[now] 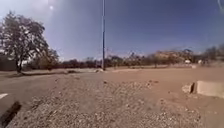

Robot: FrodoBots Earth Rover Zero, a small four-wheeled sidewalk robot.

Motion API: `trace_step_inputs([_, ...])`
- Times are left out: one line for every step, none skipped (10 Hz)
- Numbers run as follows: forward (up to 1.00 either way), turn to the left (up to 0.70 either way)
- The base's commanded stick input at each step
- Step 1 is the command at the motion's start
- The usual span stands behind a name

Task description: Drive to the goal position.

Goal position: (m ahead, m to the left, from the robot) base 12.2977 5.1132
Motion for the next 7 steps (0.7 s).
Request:
trace_step_inputs([0.50, 0.00])
trace_step_inputs([0.50, 0.00])
trace_step_inputs([0.50, 0.00])
trace_step_inputs([0.50, 0.00])
trace_step_inputs([0.50, 0.00])
trace_step_inputs([0.50, 0.00])
trace_step_inputs([0.50, 0.00])
